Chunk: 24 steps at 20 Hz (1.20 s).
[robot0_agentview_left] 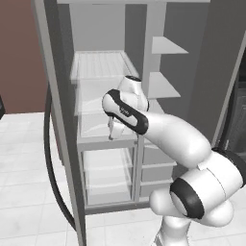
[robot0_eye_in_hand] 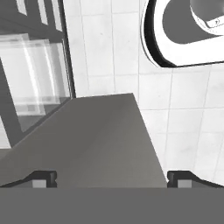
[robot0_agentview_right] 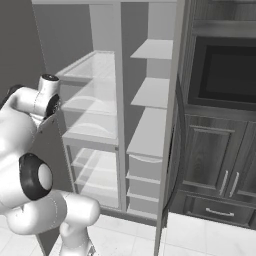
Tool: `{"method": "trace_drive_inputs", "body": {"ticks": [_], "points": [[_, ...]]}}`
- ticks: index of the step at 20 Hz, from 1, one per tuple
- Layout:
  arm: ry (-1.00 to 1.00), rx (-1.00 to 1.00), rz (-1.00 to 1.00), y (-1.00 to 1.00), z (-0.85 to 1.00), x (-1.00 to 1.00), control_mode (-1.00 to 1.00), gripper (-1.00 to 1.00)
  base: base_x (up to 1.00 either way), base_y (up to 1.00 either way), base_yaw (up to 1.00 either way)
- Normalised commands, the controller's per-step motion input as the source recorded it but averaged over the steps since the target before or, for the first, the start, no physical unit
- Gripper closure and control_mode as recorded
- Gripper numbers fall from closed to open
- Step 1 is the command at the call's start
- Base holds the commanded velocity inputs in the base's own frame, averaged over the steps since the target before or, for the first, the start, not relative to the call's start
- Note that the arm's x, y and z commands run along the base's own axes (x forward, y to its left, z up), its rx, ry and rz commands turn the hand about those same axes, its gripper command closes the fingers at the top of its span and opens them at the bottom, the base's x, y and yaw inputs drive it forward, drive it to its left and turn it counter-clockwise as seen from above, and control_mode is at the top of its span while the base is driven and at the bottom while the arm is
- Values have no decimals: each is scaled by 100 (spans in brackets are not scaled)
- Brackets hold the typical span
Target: Place one of the steaks on the plate and the other in the bowl. Then place the bowl in the fridge.
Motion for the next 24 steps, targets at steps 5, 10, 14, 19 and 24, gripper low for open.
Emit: {"method": "trace_drive_inputs", "body": {"ticks": [5,10,14,19,24], "points": [[0,-21,34,-47,-7,-3,-100,-100,0,0,0],[-4,-32,63,-70,-14,-3,-100,-100,0,0,0],[-5,-25,68,-75,8,-8,-100,-100,0,0,0],[0,-19,68,-53,19,-52,-100,-100,0,0,0],[19,-2,32,-34,-6,-34,-100,-100,0,0,0]]}}
